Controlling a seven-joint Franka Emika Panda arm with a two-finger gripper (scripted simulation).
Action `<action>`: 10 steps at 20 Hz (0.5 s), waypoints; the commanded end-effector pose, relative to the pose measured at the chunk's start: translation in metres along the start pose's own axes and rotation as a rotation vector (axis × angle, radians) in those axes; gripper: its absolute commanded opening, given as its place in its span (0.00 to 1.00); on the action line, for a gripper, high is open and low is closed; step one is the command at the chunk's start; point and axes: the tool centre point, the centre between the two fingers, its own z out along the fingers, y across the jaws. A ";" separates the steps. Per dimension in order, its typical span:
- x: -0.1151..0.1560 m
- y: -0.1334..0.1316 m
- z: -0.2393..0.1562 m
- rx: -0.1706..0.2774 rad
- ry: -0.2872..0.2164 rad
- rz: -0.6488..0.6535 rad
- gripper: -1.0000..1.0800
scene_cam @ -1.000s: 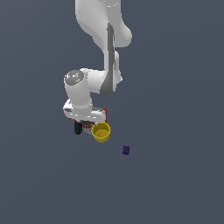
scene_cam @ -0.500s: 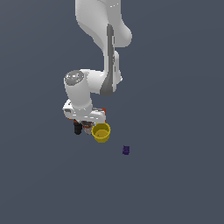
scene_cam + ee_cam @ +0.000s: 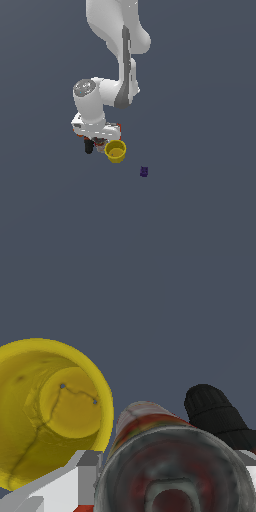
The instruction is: Pick up a designated object from a clutter of objects.
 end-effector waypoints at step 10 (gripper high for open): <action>-0.007 0.011 -0.059 0.000 0.000 0.002 0.00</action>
